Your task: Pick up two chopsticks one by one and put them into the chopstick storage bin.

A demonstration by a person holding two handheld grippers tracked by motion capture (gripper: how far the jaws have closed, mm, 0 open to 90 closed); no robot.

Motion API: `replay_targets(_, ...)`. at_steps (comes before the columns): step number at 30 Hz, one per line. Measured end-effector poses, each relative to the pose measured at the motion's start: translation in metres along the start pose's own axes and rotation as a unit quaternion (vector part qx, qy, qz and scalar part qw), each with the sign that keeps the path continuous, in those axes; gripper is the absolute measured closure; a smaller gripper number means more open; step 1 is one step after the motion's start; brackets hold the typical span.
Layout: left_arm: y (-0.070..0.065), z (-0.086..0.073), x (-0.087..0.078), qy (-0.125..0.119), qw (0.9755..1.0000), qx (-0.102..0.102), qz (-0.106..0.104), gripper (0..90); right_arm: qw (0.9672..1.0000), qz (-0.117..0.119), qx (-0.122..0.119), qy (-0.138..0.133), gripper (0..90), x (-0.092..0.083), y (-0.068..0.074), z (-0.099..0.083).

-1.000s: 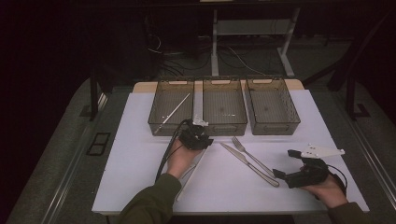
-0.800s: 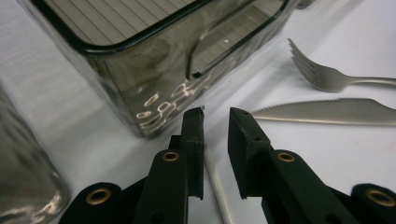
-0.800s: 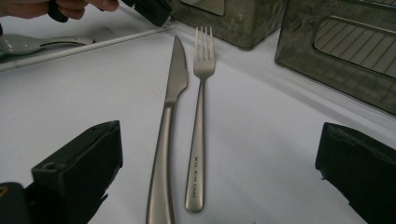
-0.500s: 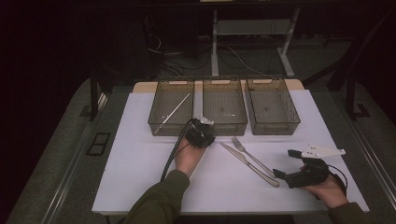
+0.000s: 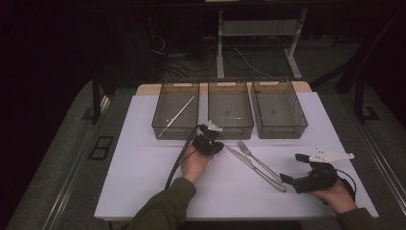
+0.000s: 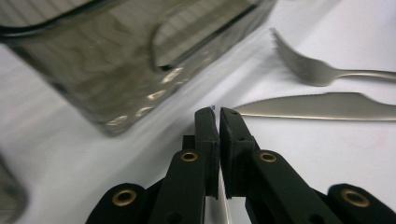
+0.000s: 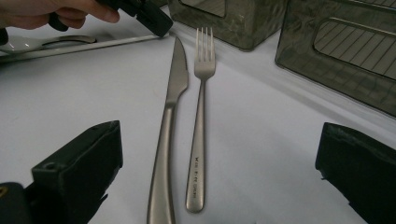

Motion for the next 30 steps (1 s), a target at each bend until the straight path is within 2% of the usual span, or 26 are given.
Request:
replay_targets(8, -0.029, 0.000, 0.002, -0.003, 0.9991, 0.019, -0.038, 86.2, 1.0000, -0.001, 0.000, 0.000, 0.5, 0.000, 0.000, 0.000)
replay_targets(13, -0.052, -0.001, 0.008, -0.001, 0.9974, 0.030, -0.066, 86.3, 1.0000, -0.001, -0.001, 0.000, 0.5, 0.000, 0.000, 0.000)
replay_targets(14, -0.057, -0.002, 0.009, 0.001, 0.9968, 0.037, -0.072, 86.3, 1.0000, -0.001, -0.001, 0.000, 0.5, 0.000, 0.000, 0.000)
replay_targets(17, -0.064, -0.003, 0.013, 0.005, 0.9956, 0.048, -0.081, 86.3, 1.0000, -0.001, 0.000, 0.000, 0.5, 0.000, 0.000, 0.000)
replay_targets(19, -0.066, -0.005, 0.015, 0.012, 0.9950, 0.052, -0.085, 86.2, 1.0000, -0.001, 0.000, 0.000, 0.5, 0.000, 0.000, 0.000)
replay_targets(23, -0.066, -0.005, 0.016, 0.007, 0.9949, 0.050, -0.087, 85.2, 1.0000, 0.000, -0.001, 0.000, 0.5, 0.000, 0.001, 0.000)
replay_targets(24, -0.065, -0.005, 0.014, 0.005, 0.9949, 0.050, -0.087, 82.3, 1.0000, 0.000, -0.001, 0.000, 0.5, 0.000, 0.001, 0.000)
replay_targets(25, -0.064, -0.004, 0.012, 0.007, 0.9946, 0.054, -0.089, 80.7, 1.0000, 0.000, -0.001, 0.000, 0.5, 0.000, 0.000, 0.000)
replay_targets(26, -0.065, -0.003, 0.010, -0.008, 0.9947, 0.045, -0.092, 78.6, 1.0000, 0.000, 0.000, 0.000, 0.5, 0.000, 0.000, 0.000)
replay_targets(28, -0.062, -0.001, -0.001, -0.006, 0.9927, 0.063, -0.102, 73.9, 1.0000, 0.000, -0.001, 0.000, 0.5, 0.000, 0.001, 0.000)
replay_targets(30, -0.061, 0.000, -0.011, -0.009, 0.9918, 0.064, -0.110, 70.7, 1.0000, 0.001, -0.002, -0.001, 0.5, -0.001, 0.001, 0.000)
Point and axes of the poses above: each handheld gripper's, and its own axes: x roughly forward along the jaws, z roughly out of its top, y roughly to its left, the point moved 1 cm from there along x, roughly forward along the jaws, and after that the axes turned 14 degrees about -y, right-handed, at the moved point
